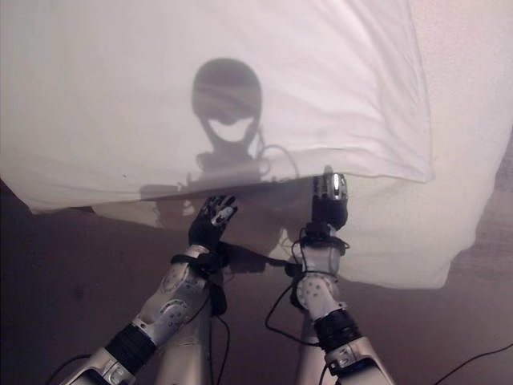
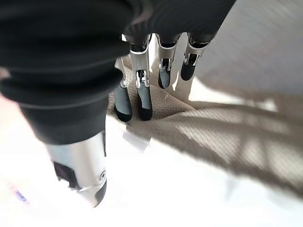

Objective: Make the bed

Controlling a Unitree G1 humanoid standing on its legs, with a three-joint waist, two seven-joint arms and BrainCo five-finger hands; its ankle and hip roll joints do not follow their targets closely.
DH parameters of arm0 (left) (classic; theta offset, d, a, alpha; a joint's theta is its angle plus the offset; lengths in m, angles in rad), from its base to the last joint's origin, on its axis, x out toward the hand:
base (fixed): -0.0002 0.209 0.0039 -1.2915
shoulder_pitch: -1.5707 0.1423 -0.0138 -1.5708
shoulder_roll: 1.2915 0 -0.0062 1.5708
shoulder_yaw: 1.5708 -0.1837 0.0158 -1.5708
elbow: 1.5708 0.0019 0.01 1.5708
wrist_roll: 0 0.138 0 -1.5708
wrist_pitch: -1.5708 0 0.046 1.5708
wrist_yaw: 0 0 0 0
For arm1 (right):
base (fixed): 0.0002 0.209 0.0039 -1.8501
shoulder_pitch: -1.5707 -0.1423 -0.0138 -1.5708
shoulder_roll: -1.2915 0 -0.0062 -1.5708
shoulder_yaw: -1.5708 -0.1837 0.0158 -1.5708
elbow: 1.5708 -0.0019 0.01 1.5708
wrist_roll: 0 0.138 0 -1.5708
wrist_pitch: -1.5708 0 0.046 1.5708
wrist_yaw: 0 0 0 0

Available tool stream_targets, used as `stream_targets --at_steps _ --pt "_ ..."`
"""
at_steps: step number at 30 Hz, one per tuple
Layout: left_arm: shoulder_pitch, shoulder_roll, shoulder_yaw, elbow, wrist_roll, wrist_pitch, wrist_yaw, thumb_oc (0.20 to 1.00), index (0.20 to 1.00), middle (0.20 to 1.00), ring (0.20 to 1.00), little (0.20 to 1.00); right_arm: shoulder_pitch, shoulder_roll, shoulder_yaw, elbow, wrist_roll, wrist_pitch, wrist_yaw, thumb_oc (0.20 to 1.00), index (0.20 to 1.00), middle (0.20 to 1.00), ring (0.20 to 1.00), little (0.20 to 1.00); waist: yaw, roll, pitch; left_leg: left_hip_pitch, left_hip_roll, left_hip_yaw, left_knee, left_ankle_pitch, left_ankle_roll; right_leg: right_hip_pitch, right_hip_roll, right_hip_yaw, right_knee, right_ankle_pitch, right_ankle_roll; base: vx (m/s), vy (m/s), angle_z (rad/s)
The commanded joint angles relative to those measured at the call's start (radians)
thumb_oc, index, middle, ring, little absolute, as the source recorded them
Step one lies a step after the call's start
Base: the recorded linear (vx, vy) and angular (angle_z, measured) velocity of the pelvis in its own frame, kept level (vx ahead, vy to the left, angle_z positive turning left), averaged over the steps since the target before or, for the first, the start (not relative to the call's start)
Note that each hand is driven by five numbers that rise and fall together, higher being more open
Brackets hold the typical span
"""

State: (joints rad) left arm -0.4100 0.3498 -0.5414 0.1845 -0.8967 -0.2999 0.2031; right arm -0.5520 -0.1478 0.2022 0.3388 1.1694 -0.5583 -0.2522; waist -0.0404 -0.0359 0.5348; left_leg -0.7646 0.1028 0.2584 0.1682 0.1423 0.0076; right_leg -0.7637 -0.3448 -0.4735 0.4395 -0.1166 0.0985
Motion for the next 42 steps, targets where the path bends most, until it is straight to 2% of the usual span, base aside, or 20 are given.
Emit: stream_targets --at_steps 1,10,16,21,31,38,42 --pt "0.017 0.014 -0.034 -0.148 0.003 -0.026 -0.015 1.000 1.000 1.000 1.000 1.000 -0.055 -0.063 -0.038 0.014 -0.044 0.041 -0.050 1.000 1.000 1.000 1.000 1.000 0.018 0.008 -0.015 0.017 0.049 0.010 0.160 -0.171 -0.064 0.019 -0.043 -0.026 -0.137 0.223 0.079 0.00 -0.031 0.00" --pt "0.014 0.014 -0.056 -0.214 -0.020 -0.025 0.002 1.000 1.000 1.000 1.000 1.000 -0.195 -0.118 -0.010 0.118 -0.071 0.098 -0.092 1.000 1.000 1.000 1.000 1.000 0.041 0.015 -0.015 0.009 0.047 0.001 0.159 -0.172 -0.064 0.019 -0.040 -0.040 -0.140 0.228 0.082 0.00 -0.003 0.01" --pt "0.020 -0.004 -0.095 -0.196 -0.030 -0.012 -0.020 1.000 1.000 1.000 1.000 1.000 -0.210 -0.144 0.000 0.048 -0.062 0.079 -0.068 1.000 1.000 1.000 1.000 1.000 0.041 0.012 -0.015 0.006 0.045 0.000 0.153 -0.171 -0.062 0.017 -0.038 -0.044 -0.139 0.226 0.084 0.00 0.000 0.00" --pt "0.021 -0.004 -0.124 -0.189 -0.036 -0.003 -0.037 1.000 1.000 1.000 1.000 1.000 -0.250 -0.159 -0.004 0.073 -0.053 0.069 -0.071 1.000 1.000 1.000 1.000 1.000 0.043 0.012 -0.015 0.008 0.044 0.001 0.153 -0.172 -0.062 0.017 -0.034 -0.041 -0.139 0.227 0.083 0.00 0.002 0.01" --pt "0.008 -0.004 -0.147 -0.180 -0.057 0.007 -0.045 1.000 1.000 1.000 1.000 1.000 -0.327 -0.146 0.015 0.052 -0.008 0.050 -0.059 1.000 1.000 1.000 1.000 1.000 0.048 0.011 -0.015 0.017 0.044 0.004 0.148 -0.170 -0.062 0.021 -0.027 -0.038 -0.139 0.224 0.081 0.00 0.001 0.00" --pt "0.002 -0.004 -0.152 -0.180 -0.055 0.004 -0.068 1.000 1.000 1.000 1.000 1.000 -0.362 -0.141 0.012 -0.001 0.040 0.017 0.025 1.000 1.000 1.000 1.000 1.000 0.051 0.015 -0.015 0.022 0.042 0.003 0.144 -0.169 -0.061 0.022 -0.027 -0.040 -0.134 0.221 0.080 0.00 0.000 0.00" --pt "0.000 -0.006 -0.149 -0.175 -0.059 0.000 -0.076 1.000 1.000 1.000 1.000 1.000 -0.365 -0.142 0.009 0.005 0.048 0.010 0.038 1.000 1.000 1.000 1.000 1.000 0.050 0.017 -0.015 0.023 0.042 0.003 0.144 -0.168 -0.061 0.021 -0.026 -0.039 -0.135 0.221 0.080 0.00 0.000 0.00"
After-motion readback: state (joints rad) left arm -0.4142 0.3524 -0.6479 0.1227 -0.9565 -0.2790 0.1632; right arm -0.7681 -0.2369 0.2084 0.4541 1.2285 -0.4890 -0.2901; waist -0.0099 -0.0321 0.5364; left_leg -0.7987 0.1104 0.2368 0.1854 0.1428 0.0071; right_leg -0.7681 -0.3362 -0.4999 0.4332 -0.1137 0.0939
